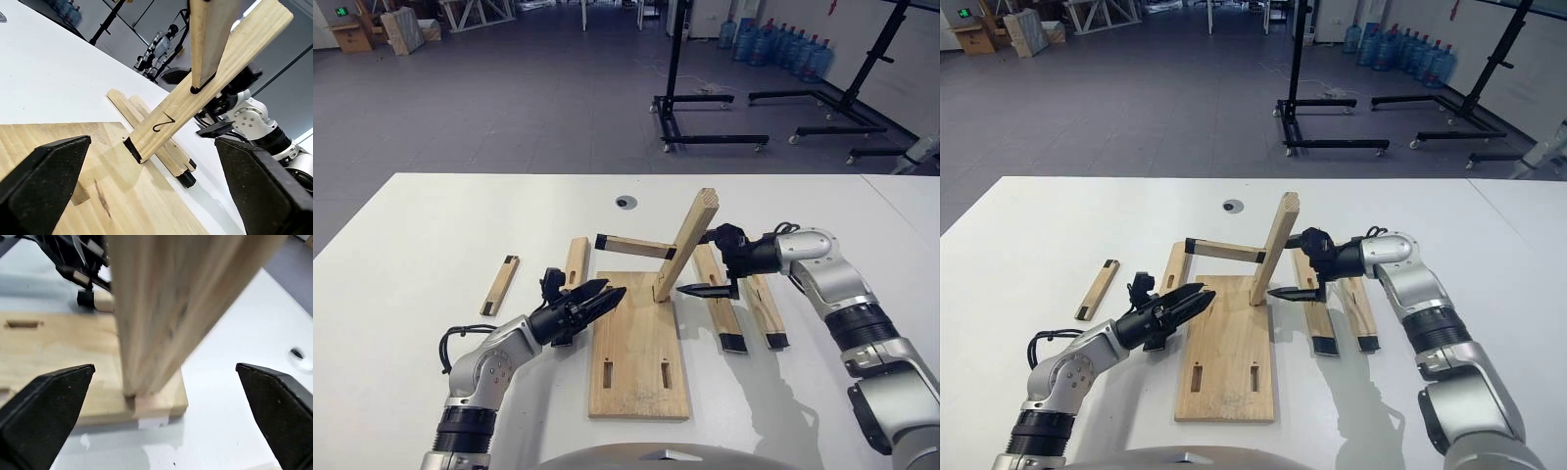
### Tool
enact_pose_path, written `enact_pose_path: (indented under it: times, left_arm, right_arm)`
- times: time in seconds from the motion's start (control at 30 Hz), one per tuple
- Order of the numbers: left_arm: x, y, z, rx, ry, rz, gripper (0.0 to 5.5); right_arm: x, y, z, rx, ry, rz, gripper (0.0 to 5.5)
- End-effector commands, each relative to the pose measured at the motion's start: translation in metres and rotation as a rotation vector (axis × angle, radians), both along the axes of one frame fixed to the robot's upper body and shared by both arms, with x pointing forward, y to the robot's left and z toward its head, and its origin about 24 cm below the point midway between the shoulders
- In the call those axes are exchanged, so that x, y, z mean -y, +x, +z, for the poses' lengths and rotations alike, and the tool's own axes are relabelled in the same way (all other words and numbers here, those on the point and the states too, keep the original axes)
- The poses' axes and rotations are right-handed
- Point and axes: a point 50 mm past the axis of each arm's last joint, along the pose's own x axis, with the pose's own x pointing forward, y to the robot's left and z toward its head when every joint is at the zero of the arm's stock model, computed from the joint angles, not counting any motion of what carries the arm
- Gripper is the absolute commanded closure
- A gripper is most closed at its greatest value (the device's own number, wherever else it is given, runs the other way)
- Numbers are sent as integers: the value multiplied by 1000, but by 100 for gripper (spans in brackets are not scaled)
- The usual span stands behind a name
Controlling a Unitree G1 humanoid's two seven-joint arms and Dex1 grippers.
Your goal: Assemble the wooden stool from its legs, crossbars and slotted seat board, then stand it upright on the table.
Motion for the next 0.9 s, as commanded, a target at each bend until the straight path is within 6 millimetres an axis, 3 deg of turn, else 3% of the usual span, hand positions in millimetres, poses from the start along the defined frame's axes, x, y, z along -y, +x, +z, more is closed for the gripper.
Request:
enact_pose_path:
  times: [0.03, 0.23, 0.4, 0.53, 0.63, 0.8, 0.9]
  left_arm:
    - [-2, -2, 13, 55, 64, -29, 85]
    - [-4, -2, 26, 165, 276, -109, 85]
    - [12, -14, 25, 177, 340, -170, 85]
    - [14, -15, -2, 46, 495, -175, 85]
    - [13, -16, -15, -84, 482, -160, 85]
    - [11, -21, -34, -182, 504, -176, 85]
    - [12, -26, -43, -218, 512, -192, 85]
  right_arm:
    - [9, -8, 17, 61, 61, -95, 19]
    - [24, -15, 44, 206, 270, -275, 19]
    - [31, -9, 75, 263, 494, -352, 19]
    - [23, -1, 103, 319, 584, -341, 19]
    - [16, -3, 121, 360, 651, -309, 19]
    - [7, -7, 131, 391, 699, -257, 19]
    - [-2, 2, 137, 390, 746, -273, 19]
